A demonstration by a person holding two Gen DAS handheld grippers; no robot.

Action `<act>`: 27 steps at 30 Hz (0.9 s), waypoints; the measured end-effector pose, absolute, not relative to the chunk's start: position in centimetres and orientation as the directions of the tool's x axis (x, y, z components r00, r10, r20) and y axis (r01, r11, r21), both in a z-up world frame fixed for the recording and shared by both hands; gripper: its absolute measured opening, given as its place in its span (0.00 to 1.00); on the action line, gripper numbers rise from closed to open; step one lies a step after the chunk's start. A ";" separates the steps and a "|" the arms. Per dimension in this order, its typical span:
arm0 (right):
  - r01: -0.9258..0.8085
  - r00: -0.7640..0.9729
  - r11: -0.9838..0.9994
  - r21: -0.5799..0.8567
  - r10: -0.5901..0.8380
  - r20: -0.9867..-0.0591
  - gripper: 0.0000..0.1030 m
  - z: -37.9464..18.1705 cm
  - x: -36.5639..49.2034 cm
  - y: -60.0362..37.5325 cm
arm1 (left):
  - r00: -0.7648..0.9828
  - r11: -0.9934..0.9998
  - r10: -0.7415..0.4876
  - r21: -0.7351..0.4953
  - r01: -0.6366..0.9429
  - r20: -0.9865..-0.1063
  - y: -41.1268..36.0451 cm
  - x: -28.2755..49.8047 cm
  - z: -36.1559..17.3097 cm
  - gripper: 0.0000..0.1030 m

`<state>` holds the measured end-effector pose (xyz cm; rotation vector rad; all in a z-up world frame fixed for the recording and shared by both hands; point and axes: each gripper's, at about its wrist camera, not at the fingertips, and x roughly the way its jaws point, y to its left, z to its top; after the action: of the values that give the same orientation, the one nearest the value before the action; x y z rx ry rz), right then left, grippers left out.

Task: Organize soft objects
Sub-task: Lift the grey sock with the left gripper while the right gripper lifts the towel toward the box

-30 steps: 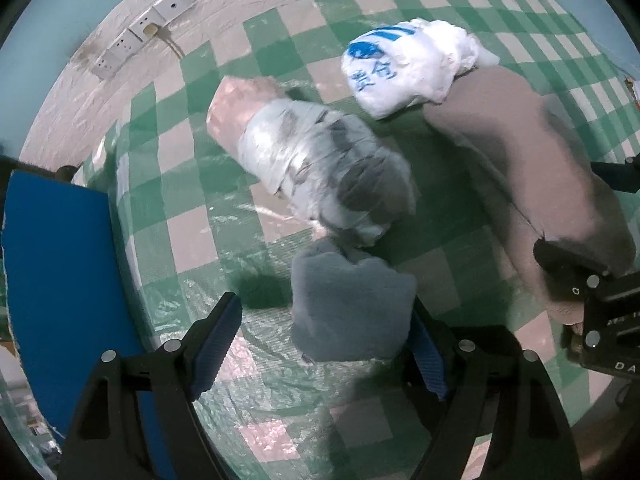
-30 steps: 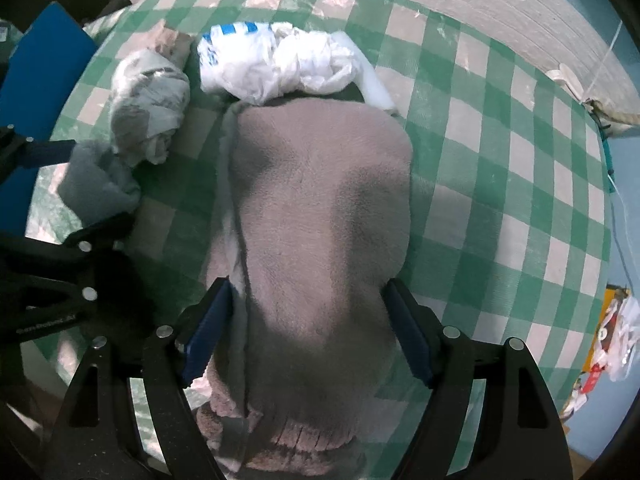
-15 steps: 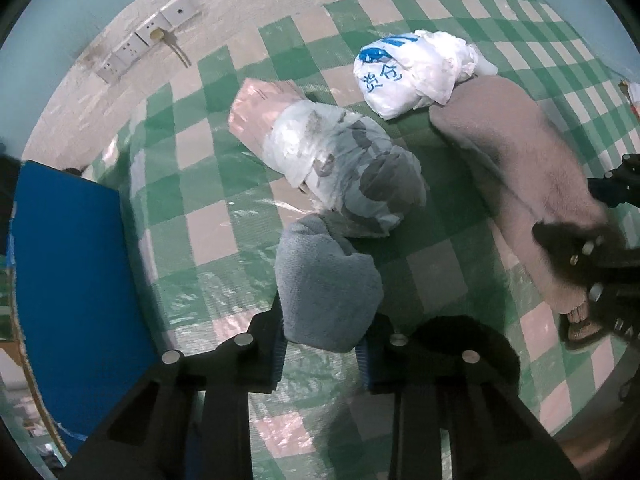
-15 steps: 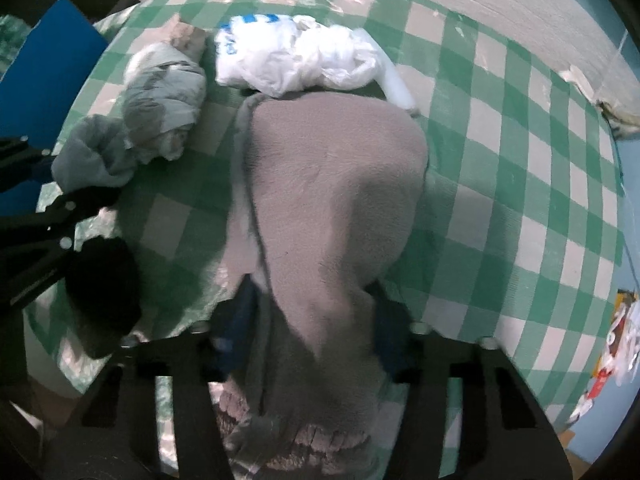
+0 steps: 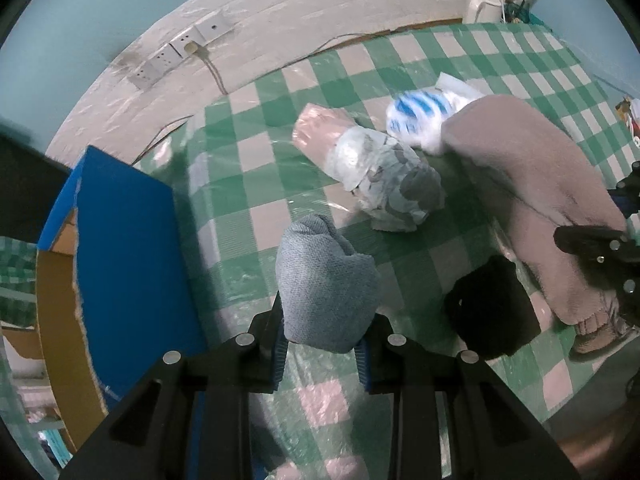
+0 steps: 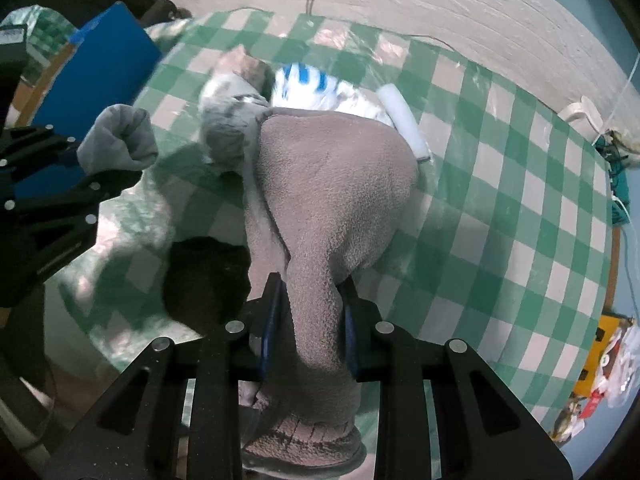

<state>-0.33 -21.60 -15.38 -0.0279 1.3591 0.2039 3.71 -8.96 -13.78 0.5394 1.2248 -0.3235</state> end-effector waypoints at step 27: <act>-0.223 0.353 0.972 0.075 0.152 -0.923 0.25 -6.2 -2.5 -19.7 | 0.477 0.832 0.022 0.281 0.479 -0.878 -5.8 0.7 -6.6 0.27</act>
<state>-2.55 -19.67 -6.25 -0.0673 1.1854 0.2427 0.65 -5.84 -6.56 0.5421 1.0470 -0.2960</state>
